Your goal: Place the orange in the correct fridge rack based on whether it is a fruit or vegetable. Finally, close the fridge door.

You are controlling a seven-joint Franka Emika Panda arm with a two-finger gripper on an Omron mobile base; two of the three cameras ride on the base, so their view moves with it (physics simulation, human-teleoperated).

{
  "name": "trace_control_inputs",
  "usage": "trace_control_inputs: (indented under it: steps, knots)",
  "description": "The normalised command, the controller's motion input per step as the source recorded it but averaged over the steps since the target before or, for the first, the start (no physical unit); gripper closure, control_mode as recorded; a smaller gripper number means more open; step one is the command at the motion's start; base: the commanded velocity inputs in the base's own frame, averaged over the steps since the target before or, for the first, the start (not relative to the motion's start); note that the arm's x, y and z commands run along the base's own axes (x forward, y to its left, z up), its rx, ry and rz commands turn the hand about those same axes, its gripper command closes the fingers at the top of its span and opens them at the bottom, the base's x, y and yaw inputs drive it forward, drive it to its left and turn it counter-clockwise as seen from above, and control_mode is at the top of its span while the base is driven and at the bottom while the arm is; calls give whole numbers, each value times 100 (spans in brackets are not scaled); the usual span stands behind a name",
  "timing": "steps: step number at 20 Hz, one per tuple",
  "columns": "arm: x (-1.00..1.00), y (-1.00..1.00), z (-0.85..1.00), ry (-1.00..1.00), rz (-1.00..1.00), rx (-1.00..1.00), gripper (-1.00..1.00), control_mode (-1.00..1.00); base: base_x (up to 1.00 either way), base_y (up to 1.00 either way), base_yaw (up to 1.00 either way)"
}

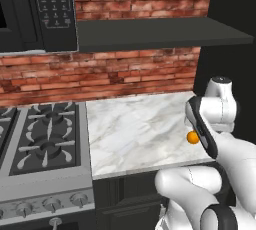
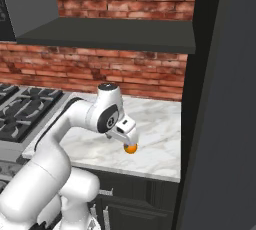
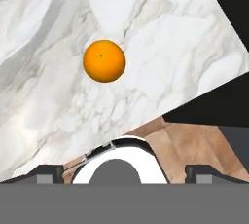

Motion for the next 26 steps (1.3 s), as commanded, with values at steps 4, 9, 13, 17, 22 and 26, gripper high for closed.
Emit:
trace_control_inputs:
  steps: [4,9,13,17,22,26]
  knots:
    - [36,-14,-40,9,-9,7,-100,-100,0,0,0]
    - [36,-5,-41,4,-3,1,-100,-100,0,0,0]
    - [40,0,-24,3,-1,0,-100,-100,0,0,0]
    - [29,0,-24,1,0,0,-100,-100,0,0,0]
    - [13,0,-27,0,0,0,-100,-100,0,0,0]
    - [18,0,-30,0,0,0,-100,-100,0,0,0]
